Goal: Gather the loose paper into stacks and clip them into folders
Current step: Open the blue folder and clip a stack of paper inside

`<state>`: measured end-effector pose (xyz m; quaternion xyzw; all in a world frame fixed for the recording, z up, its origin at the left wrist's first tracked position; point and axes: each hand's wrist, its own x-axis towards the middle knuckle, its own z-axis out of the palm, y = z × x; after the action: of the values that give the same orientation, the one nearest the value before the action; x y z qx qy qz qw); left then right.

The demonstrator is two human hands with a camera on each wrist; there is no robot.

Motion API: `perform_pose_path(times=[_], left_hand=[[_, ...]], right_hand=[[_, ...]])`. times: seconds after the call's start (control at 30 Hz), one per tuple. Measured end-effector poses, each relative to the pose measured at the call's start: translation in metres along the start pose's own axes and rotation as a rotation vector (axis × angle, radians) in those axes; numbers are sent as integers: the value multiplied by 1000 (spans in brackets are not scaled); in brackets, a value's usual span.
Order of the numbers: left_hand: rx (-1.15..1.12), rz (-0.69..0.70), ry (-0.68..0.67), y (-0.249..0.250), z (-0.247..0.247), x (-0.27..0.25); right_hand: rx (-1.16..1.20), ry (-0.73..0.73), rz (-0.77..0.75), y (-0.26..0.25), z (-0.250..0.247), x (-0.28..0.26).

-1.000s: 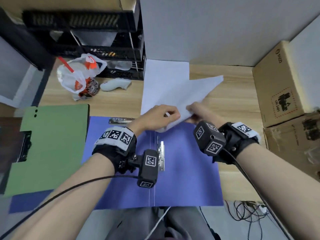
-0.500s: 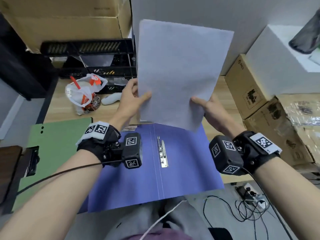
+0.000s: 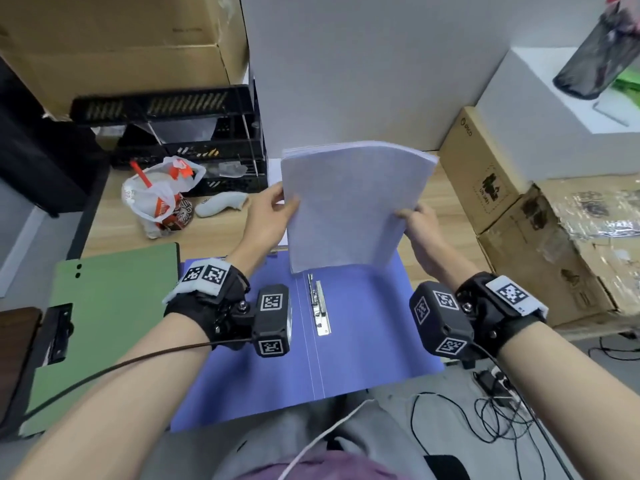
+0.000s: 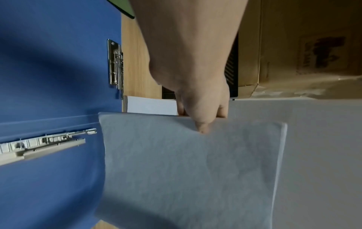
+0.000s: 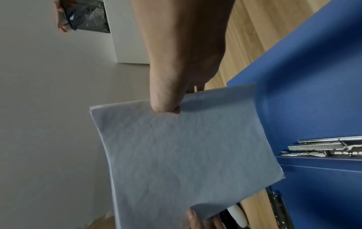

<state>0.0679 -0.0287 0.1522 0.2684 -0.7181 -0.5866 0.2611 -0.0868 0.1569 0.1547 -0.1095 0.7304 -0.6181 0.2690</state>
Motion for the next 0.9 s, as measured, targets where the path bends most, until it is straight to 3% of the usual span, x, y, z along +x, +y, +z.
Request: perform_pose_path(times=[0.2,0.37,0.47,0.57,0.7,0.9], left_hand=[[113,-218,-129,-45,16,-26],[204,-223,-30,-50,24,-13],[207,-182,16,-29,30,11],[121,-247,-1,-16,39,23],[67,-521,53,-41,54,9],[147,-919,70,-114,63,-41]], right_hand=[[-191,-184,172,55,-13,0],[-306,-281,109,49,-18,15],[-357,-256,21,25,-26,40],[-417,-238,-15,6,-45,56],[-461,-291,29,35,-83,65],[-529,-337,312,134,-107,36]])
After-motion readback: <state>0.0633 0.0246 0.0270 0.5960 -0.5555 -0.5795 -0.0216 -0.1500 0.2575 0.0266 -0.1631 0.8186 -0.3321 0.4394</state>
